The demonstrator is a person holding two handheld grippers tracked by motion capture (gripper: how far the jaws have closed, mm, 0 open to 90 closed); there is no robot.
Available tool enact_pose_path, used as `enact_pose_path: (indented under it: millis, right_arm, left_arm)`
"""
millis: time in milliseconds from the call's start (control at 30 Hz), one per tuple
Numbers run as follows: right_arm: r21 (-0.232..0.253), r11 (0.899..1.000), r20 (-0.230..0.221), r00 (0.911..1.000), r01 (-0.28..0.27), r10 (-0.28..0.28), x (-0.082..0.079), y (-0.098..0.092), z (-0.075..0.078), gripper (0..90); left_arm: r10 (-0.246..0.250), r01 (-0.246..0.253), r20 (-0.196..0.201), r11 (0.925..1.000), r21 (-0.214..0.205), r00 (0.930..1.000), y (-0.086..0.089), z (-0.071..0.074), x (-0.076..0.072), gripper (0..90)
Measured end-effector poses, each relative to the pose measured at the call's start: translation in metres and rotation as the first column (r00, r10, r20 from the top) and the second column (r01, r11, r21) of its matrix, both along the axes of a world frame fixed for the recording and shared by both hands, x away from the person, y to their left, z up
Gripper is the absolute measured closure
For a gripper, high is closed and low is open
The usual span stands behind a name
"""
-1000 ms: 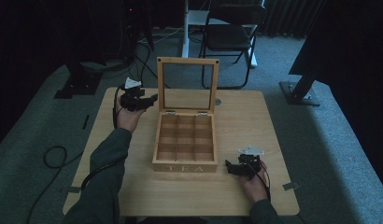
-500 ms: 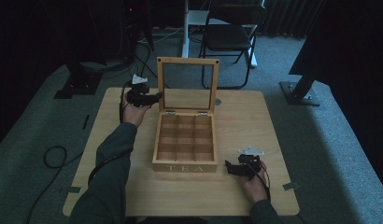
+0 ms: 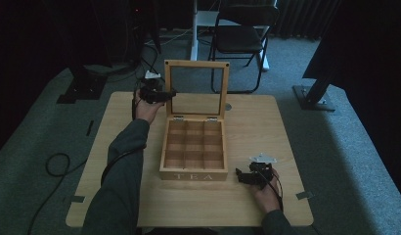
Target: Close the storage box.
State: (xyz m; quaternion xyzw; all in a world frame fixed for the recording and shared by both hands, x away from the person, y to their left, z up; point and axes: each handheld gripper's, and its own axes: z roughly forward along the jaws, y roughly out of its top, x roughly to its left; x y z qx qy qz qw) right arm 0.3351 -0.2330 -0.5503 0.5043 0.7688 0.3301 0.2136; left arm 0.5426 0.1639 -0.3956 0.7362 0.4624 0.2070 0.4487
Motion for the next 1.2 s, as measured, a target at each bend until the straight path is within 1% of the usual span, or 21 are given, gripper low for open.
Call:
enact_pose_path:
  millis: [67,133,167,233,267,367,500,600,700,800,833,900,1000,1067,1167,1200]
  right_arm:
    - [-0.001,1.0,0.0,1.0,0.0,0.0,0.0,0.0,0.0,12.0]
    - [0.0,1.0,-0.001,1.0,0.0,0.0,0.0,0.0,0.0,12.0]
    - [0.0,1.0,-0.001,1.0,-0.001,0.001,0.0,0.0,0.0,12.0]
    - [0.0,1.0,-0.001,1.0,-0.004,0.004,-0.001,0.0,0.0,12.0]
    - [0.0,1.0,-0.001,1.0,-0.004,0.004,-0.001,0.0,0.0,12.0]
    - [0.0,1.0,-0.001,1.0,-0.006,0.006,-0.001,0.0,0.0,12.0]
    - [0.0,1.0,-0.001,1.0,-0.005,0.005,-0.001,0.0,0.0,12.0]
    - [0.0,1.0,-0.001,1.0,-0.005,0.005,-0.001,0.0,0.0,12.0]
    - [0.001,1.0,-0.001,1.0,-0.005,0.005,-0.001,0.0,0.0,12.1]
    - [0.0,1.0,0.0,1.0,-0.006,0.006,-0.002,0.0,0.0,12.0]
    - [0.0,1.0,0.0,1.0,-0.006,0.006,-0.002,0.0,0.0,12.0]
    - [0.001,1.0,-0.001,1.0,-0.006,0.006,-0.002,0.0,0.0,12.0]
    - [0.001,1.0,-0.001,1.0,-0.006,0.006,-0.002,0.0,0.0,12.0]
    - [0.001,1.0,-0.001,1.0,-0.006,0.006,-0.002,0.0,0.0,12.0]
    - [0.001,1.0,-0.002,1.0,-0.007,0.007,-0.002,0.0,0.0,12.0]
    - [0.0,1.0,-0.001,1.0,-0.006,0.006,-0.002,0.0,0.0,12.0]
  left_arm:
    - [-0.002,0.002,0.002,1.0,0.007,1.0,-0.003,0.002,0.003,29.1]
    - [-0.002,0.002,0.004,1.0,0.0,1.0,-0.005,0.003,0.003,29.5]
    - [-0.006,0.006,0.0,1.0,-0.006,1.0,-0.008,0.003,0.006,29.5]
    - [-0.01,0.01,-0.006,0.9999,-0.005,0.9999,-0.011,0.002,0.009,29.7]
    - [-0.015,0.014,-0.009,0.9998,-0.01,0.9999,-0.013,0.002,0.01,30.0]
    - [-0.02,0.019,-0.01,0.9989,-0.043,0.9998,-0.016,0.004,0.013,31.6]
    - [-0.013,0.012,-0.015,0.9979,-0.063,0.9998,-0.015,0.005,0.015,33.2]
    - [-0.013,0.013,-0.001,0.9974,-0.071,0.9999,-0.014,0.008,0.016,34.3]
    - [0.002,-0.001,0.018,0.9985,-0.055,0.9998,-0.016,0.015,0.017,34.2]
    - [0.008,-0.007,0.019,0.9988,-0.047,0.9998,-0.018,0.02,0.018,34.2]
    - [0.008,-0.007,0.016,0.9985,-0.054,0.9998,-0.018,0.02,0.017,34.2]
    - [0.009,-0.007,0.012,0.9964,-0.084,0.9999,-0.016,0.02,0.015,34.3]
    - [0.004,-0.003,0.014,0.9936,-0.113,0.9999,-0.011,0.021,0.009,38.2]
    - [-0.005,0.008,0.024,0.9916,-0.129,0.9997,-0.008,0.022,0.003,39.5]
    - [-0.014,0.02,0.04,0.986,-0.165,0.9991,-0.004,0.021,-0.006,41.3]
    - [-0.016,0.023,0.042,0.9855,-0.168,0.999,-0.004,0.022,-0.008,41.7]
